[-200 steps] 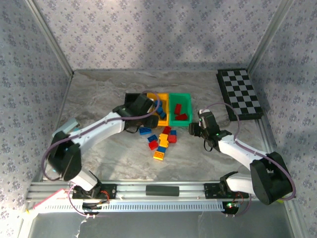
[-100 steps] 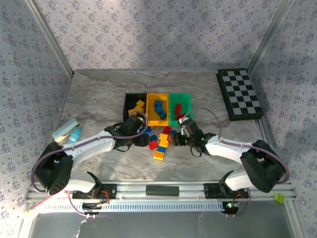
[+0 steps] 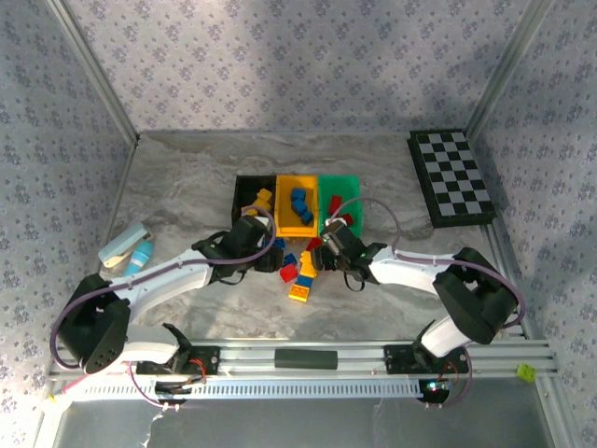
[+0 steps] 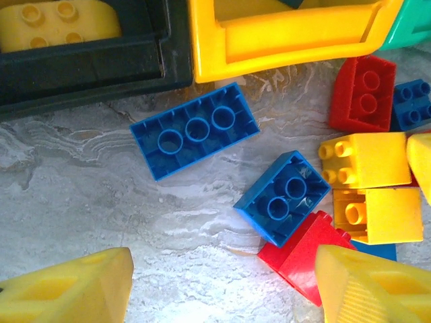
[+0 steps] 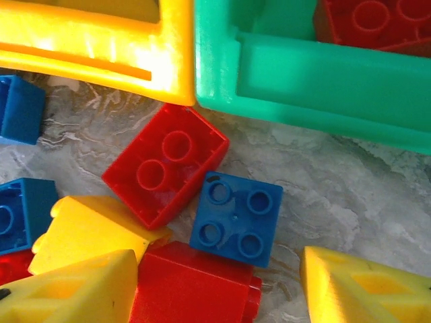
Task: Sort the legos into containers by color
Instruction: Pick up the lego from the center of the table.
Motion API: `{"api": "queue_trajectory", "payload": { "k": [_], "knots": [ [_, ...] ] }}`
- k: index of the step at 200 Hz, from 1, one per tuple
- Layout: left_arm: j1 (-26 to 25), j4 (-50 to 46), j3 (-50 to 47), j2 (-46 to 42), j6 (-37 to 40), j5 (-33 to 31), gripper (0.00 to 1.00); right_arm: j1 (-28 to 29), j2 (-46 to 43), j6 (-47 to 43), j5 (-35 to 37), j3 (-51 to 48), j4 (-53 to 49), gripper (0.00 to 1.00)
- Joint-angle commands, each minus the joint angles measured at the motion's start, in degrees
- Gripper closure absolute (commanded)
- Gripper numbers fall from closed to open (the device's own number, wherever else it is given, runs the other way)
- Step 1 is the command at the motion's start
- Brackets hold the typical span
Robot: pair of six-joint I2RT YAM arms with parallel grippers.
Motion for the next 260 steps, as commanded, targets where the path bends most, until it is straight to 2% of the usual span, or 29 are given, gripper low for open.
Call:
{"api": "queue_trajectory", "payload": {
  "k": [1, 53, 78, 92, 139, 185, 214, 260],
  "knots": [
    [0.0, 0.8, -0.9, -0.9, 1.0, -0.7, 0.29, -0.3, -1.6, 2.5, 2.9, -2.7, -4.2, 0.34],
    [-0.1, 1.8, 0.3, 1.6, 1.5, 0.1, 0.29, -0.8, -6.8, 4.0, 3.7, -5.8, -6.7, 0.35],
    [0.0, 2.6, 0.9, 2.6, 1.5, 0.9, 0.29, -1.1, -6.0, 3.5, 2.9, -5.8, -5.6, 0.36],
    [-0.1, 2.7, 1.2, 3.2, 1.5, 1.3, 0.29, -1.4, -4.9, 2.9, 2.7, -5.3, -4.6, 0.39],
    [0.0, 1.9, 1.5, 3.1, 1.4, 1.2, 0.29, -1.4, -2.5, 1.8, 1.0, -3.8, -2.2, 0.60],
    [0.0, 2.7, 0.8, 3.8, 0.9, 2.7, 0.29, -1.8, -8.9, -0.6, 3.1, -0.1, -6.5, 0.60],
    [-0.1, 4.3, -0.2, 4.3, 0.0, 4.7, 0.30, -5.5, -9.4, -4.5, 3.1, 5.2, -8.5, 0.59],
    [-1.3, 4.3, -0.8, 3.8, -1.2, 5.3, 0.30, -16.1, -0.9, -6.2, -3.2, 14.1, -8.1, 0.55]
  ]
}}
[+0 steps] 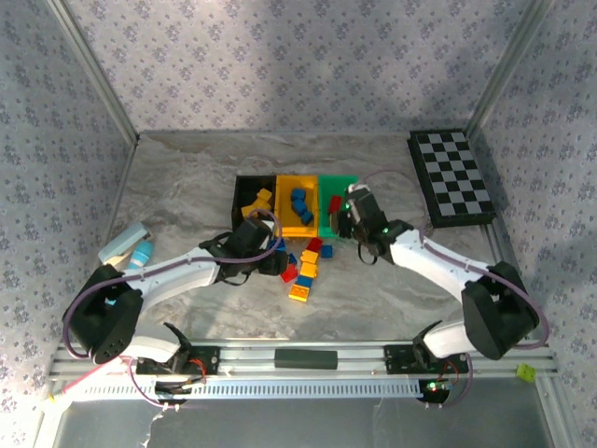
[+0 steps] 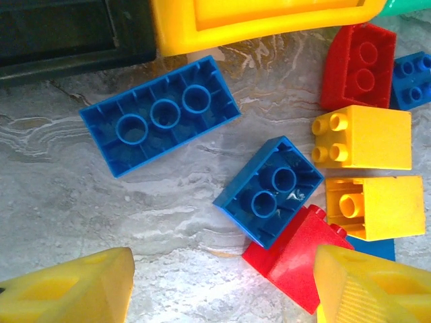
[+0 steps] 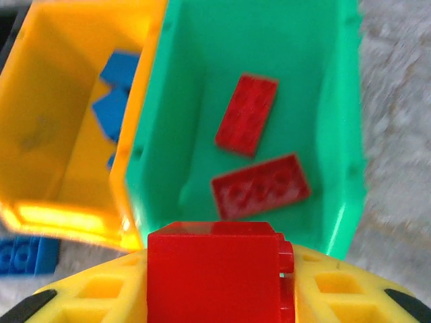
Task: Sort the legos into containers by color
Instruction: Pick up the lego from the center of the table, then place the lego in the container, then pick up the lego from the center of the table.
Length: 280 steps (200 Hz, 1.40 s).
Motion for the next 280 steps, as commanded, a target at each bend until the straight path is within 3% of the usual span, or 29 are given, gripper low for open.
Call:
{"api": "queue_trajectory", "payload": {
  "k": [1, 30, 50, 135, 181, 280],
  "knots": [
    [-0.9, 1.0, -0.4, -0.3, -1.1, 1.3, 0.30, -4.1, 5.2, -2.1, -3.4, 4.1, -1.2, 0.55],
    [-1.8, 1.2, -1.0, -0.3, -1.7, 2.0, 0.30, -5.4, 9.8, -3.0, -3.7, 8.7, -2.3, 0.37],
    [-2.9, 1.1, -0.7, 0.2, -1.4, 2.1, 0.30, -4.6, 8.3, -3.1, -4.2, 7.3, 0.0, 0.32],
    [-6.0, -1.9, 4.2, 5.9, 1.1, 0.4, 0.30, -4.1, -5.2, -5.6, -1.8, -3.9, -1.9, 0.34],
    [-8.2, -2.5, 6.9, 9.5, 0.9, -1.3, 0.30, -6.7, -13.2, -6.4, -0.6, -9.4, -4.5, 0.34],
    [-8.6, -6.9, 11.4, 16.2, -1.1, -3.9, 0.39, -11.1, -17.9, -6.7, -2.4, -13.5, -4.8, 0.33]
  ]
}}
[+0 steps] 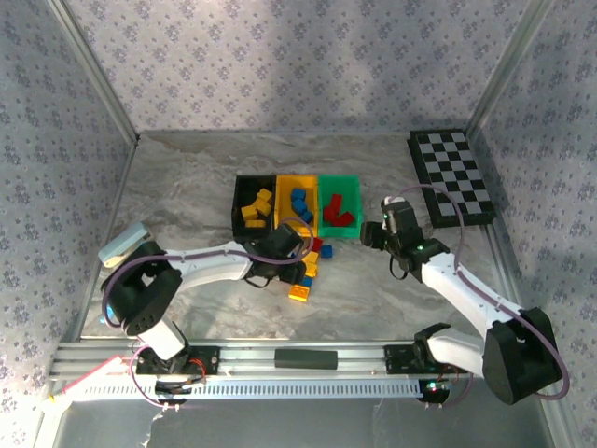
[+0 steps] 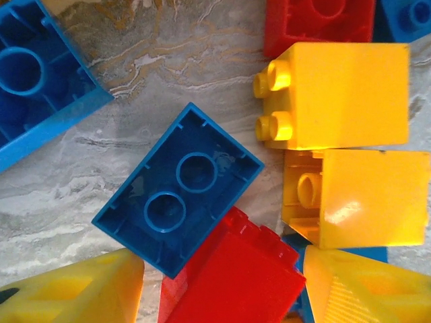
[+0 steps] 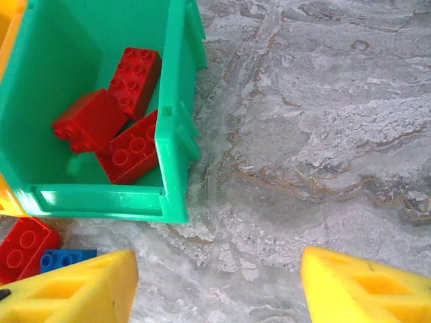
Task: Sort the legos into containers by color
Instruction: Pick up the lego from the center of the table.
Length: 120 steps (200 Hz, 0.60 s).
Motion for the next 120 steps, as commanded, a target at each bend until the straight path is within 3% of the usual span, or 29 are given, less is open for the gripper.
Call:
{"api": "queue_trajectory", "payload": {
  "k": [1, 44, 120],
  "knots": [
    [-0.4, -2.5, 1.8, 1.6, -1.0, -1.1, 0.40, -1.0, -1.4, -1.2, -0.5, -0.6, -1.0, 0.33],
    [-0.6, -2.8, 1.3, 0.4, -1.0, -1.9, 0.48, -2.1, -2.6, -1.5, -0.9, -1.4, -1.2, 0.33],
    [-0.6, -5.3, -0.1, -11.5, -0.8, -5.8, 0.52, -6.0, -2.0, -1.8, -3.9, -5.0, 1.1, 0.33]
  ]
}}
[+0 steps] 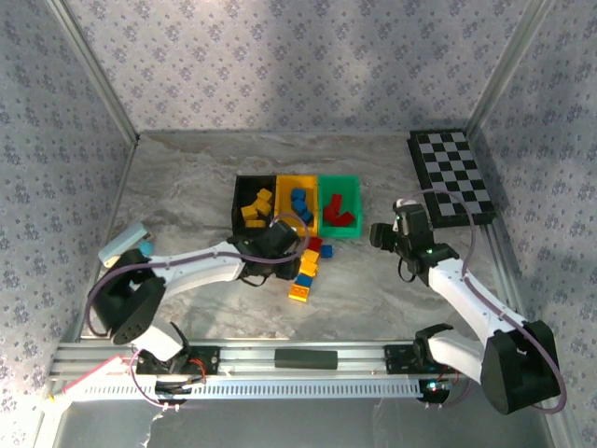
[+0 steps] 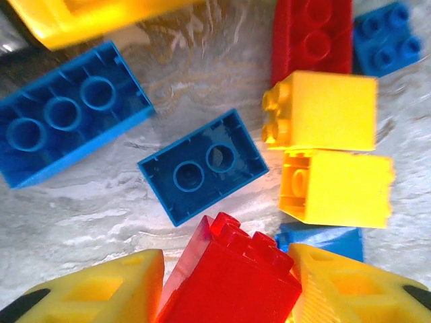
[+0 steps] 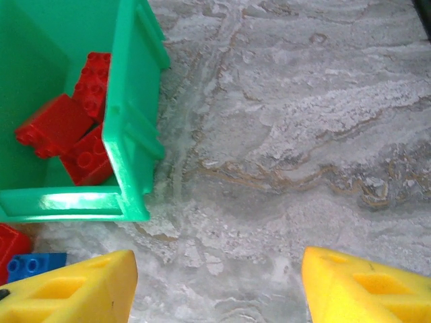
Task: Sort the legos into containers by color
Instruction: Pick up the lego from the center of the table, then place the lego in the container.
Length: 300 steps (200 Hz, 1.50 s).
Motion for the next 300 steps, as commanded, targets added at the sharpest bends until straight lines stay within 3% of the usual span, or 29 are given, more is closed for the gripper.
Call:
{"api": "queue_trajectory", "payload": {
  "k": [1, 35, 68, 121, 183, 213, 235, 257, 300],
  "knots": [
    [-0.5, -2.4, 0.1, -4.6, 0.3, -2.4, 0.52, -0.6, 1.0, -0.6, -1.4, -1.9, 1.3, 0.33],
    [-0.3, -5.0, 5.4, -5.5, 2.6, -5.0, 0.52, -0.5, 2.9, -0.6, -1.4, -4.0, 4.5, 0.33],
    [1.2, -5.5, 14.2, -0.3, 5.3, -6.0, 0.52, -0.6, 1.5, -0.6, -1.3, -5.4, 6.0, 0.33],
    [2.6, -10.0, 38.3, 18.1, 10.8, -1.4, 0.52, -2.3, -0.3, -0.4, -2.5, -6.6, 6.7, 0.33],
    [4.1, -22.3, 69.9, 41.4, 17.0, -1.0, 0.51, -3.1, -1.9, 0.1, -3.5, -7.6, 7.2, 0.33],
    [4.9, -26.6, 79.2, 48.1, 16.9, -0.4, 0.41, -3.3, -1.4, 0.4, -3.4, -8.0, 7.9, 0.33],
    [4.4, -26.8, 79.1, 47.9, 16.6, 0.6, 0.30, -3.4, -0.3, 0.4, -3.8, -7.7, 8.4, 0.33],
    [3.7, -24.6, 73.8, 43.8, 16.8, -0.9, 0.28, -3.4, 0.8, 0.4, -4.0, -7.3, 8.6, 0.33],
    [3.8, -12.2, 49.6, 27.4, 14.7, -2.5, 0.28, -2.8, 0.9, 0.2, -4.7, -7.4, 9.3, 0.33]
  ]
}}
